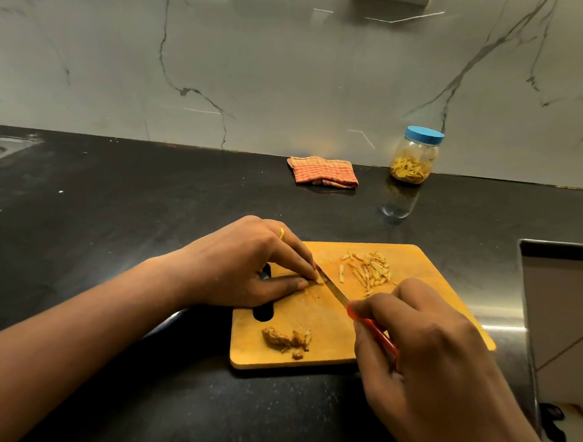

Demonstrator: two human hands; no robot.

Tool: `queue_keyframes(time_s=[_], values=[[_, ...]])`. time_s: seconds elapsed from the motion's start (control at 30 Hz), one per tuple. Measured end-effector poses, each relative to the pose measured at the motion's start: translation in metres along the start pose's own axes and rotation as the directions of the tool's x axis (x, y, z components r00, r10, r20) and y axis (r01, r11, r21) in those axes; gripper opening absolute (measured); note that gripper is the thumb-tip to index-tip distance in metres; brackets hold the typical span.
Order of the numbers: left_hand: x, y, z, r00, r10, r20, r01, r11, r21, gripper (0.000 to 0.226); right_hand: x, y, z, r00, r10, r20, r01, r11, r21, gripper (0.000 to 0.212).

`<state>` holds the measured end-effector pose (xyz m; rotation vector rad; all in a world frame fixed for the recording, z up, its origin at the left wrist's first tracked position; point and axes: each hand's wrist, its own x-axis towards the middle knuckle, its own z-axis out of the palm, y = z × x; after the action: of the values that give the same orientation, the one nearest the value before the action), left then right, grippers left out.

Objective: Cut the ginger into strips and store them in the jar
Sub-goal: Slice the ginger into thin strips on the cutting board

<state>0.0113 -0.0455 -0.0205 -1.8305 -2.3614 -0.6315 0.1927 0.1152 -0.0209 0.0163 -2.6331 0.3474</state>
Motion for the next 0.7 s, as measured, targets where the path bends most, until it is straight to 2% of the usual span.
queue_keyframes(time_s=[0.33, 0.5, 0.7], values=[[0.000, 0.003, -0.001, 1.000, -0.010, -0.008, 0.010, 1.000, 0.001, 0.023, 0.009, -0.004, 0.011, 0.997, -0.013, 0.076, 0.017, 0.999, -0.047, 0.026], [0.001, 0.002, -0.002, 1.000, -0.023, 0.005, 0.024, 0.999, -0.025, 0.025, -0.004, 0.006, 0.005, 0.999, -0.022, 0.024, 0.022, 1.000, -0.015, 0.029], [-0.001, 0.001, -0.003, 1.000, -0.005, 0.003, 0.005, 1.000, -0.030, 0.029, -0.007, 0.015, -0.002, 0.999, -0.020, -0.042, 0.020, 1.000, 0.010, 0.019]])
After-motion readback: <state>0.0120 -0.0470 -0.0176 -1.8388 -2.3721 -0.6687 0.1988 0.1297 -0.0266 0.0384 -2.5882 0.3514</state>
